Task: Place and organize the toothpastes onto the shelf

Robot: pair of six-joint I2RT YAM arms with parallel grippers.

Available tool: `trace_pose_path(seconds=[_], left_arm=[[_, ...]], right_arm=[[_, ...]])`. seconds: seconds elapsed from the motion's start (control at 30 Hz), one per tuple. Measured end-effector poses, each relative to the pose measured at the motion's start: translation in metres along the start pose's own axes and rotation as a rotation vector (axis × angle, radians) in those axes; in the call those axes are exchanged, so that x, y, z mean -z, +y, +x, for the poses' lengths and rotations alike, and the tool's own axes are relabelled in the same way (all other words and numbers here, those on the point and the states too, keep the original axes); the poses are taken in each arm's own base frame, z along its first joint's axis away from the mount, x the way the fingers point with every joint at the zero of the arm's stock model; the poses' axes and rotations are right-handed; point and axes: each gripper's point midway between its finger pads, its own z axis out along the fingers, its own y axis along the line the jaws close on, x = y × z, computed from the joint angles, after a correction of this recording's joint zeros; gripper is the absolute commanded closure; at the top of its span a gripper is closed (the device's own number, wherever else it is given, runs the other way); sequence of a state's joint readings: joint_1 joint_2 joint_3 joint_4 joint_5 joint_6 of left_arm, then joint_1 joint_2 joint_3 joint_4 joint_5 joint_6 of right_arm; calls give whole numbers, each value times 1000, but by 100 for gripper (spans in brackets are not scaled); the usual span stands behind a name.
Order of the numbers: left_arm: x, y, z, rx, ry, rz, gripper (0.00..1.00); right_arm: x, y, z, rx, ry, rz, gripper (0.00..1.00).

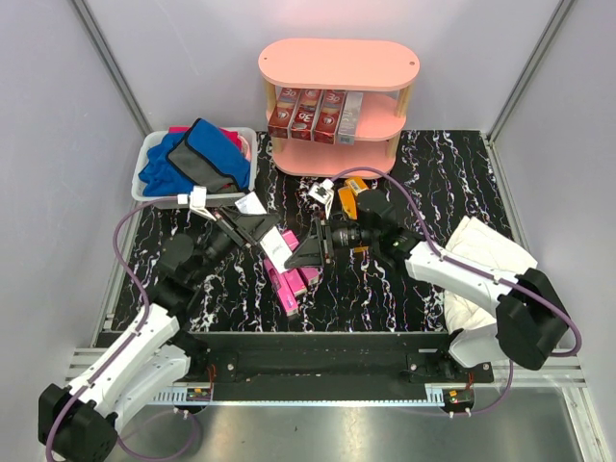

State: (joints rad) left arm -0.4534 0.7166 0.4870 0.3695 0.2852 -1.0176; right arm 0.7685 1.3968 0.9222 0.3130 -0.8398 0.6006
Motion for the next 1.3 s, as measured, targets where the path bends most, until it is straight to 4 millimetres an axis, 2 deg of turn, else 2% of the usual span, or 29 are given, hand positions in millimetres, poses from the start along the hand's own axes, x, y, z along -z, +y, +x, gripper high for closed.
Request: trace_pose_path(seconds=[0.07,0.1,0.13,0.23,0.27,0.37,0.6,0.7,0.83,1.13,1.3], left_arm=[[-1,-4,-2,19,-10,22,66],[-1,-6,-3,24,-14,26,68],[-2,-7,-5,33,-23,31,69],[-1,-10,-9,54,-52,51,73],[0,-9,-8,65,-54,54,73],[4,-3,-6,134,-87,61,74],[13,27,-4,293,-177,28,75],[13,23,-14,314,-225,41,75],[14,23,-24,319,-274,42,75],[7,34,-31,322,-315,-9,73],[1,23,-42,293,-324,-2,72]], right_arm=[[0,-1,-3,3,-12,9,57],[0,0,-4,3,-18,11,53],[1,1,-7,3,-37,21,44],[6,2,-19,-13,-126,64,29],[8,1,-24,-16,-167,79,19],[21,-2,-37,-35,-316,112,14],[28,-5,-47,-86,-441,106,14],[27,-2,-51,-84,-458,83,14],[20,-4,-47,-92,-451,95,14],[11,-7,-43,-104,-446,104,17],[10,-8,-42,-84,-442,108,22]])
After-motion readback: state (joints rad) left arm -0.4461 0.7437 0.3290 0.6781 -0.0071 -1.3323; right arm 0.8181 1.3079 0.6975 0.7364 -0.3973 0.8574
